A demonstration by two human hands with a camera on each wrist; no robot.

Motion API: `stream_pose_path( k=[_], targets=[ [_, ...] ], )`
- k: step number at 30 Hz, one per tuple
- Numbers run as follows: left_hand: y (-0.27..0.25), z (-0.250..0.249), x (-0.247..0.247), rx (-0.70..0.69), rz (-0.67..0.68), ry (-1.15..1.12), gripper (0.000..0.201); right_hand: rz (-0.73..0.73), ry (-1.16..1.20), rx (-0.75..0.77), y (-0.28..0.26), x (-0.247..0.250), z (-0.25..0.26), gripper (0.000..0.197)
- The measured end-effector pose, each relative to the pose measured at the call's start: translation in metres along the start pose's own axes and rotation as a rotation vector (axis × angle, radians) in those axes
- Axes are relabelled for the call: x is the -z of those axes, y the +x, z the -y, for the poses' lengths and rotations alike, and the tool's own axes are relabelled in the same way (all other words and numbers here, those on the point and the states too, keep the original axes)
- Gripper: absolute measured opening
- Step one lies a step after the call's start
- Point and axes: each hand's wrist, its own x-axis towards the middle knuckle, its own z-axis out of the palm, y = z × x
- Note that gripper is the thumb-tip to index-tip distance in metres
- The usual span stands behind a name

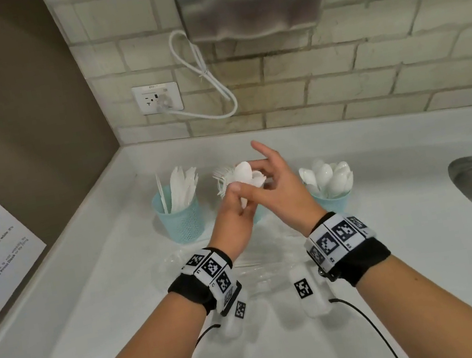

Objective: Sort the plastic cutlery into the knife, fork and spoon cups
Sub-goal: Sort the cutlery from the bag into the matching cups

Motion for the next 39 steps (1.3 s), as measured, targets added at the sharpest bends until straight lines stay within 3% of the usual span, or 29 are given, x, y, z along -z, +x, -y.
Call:
stream_pose_path(
  k=[1,3,6,9,11,14,17,21,27,31,35,37,39],
  targets=[
    [0.003,-0.006,-0.008,0.032,0.003,-0.098,0.033,-0.029,-0.041,0.007,-0.001,0.007,-0.004,0.078],
    [0.007,-0.022,-0.023,0.038,0.047,-0.178,0.025,-0.053,-0.145,0.016,-0.003,0.020,-0.011,0.065],
    [0.009,-0.044,-0.048,-0.033,0.174,-0.075,0.033,-0.161,-0.157,-0.003,-0.003,0.039,-0.014,0.036],
    [0.012,-0.054,-0.066,0.019,0.296,0.004,0.034,-0.312,-0.263,-0.029,0.003,0.068,-0.010,0.035],
    [0.017,-0.049,-0.075,0.003,0.317,0.229,0.021,-0.384,-0.307,-0.027,0.008,0.088,-0.008,0.041],
    [0.023,-0.032,-0.080,-0.048,0.310,0.677,0.045,-0.545,-0.289,-0.037,0.017,0.116,-0.008,0.044],
    [0.024,-0.027,-0.083,-0.086,0.265,0.731,0.043,-0.616,-0.275,-0.110,0.020,0.133,-0.012,0.042],
    [0.025,-0.026,-0.088,-0.094,0.204,0.697,0.026,-0.583,-0.381,-0.124,0.018,0.135,-0.021,0.036],
    [0.023,-0.024,-0.091,-0.102,0.146,0.681,0.023,-0.334,-0.629,-0.180,0.012,0.120,-0.046,0.029],
    [0.018,-0.027,-0.083,-0.101,0.164,0.675,0.025,-0.416,-0.573,-0.131,0.001,0.115,-0.045,0.040],
    [0.001,-0.027,-0.052,-0.084,0.144,0.699,0.025,-0.475,-0.552,-0.016,-0.015,0.094,-0.033,0.022],
    [-0.011,-0.023,-0.030,-0.017,0.167,0.767,0.022,-0.377,-0.489,0.044,-0.023,0.071,-0.032,0.011],
    [-0.023,-0.014,-0.006,0.085,0.197,0.844,0.020,-0.183,-0.437,-0.001,-0.032,0.044,-0.039,0.003]
  ],
)
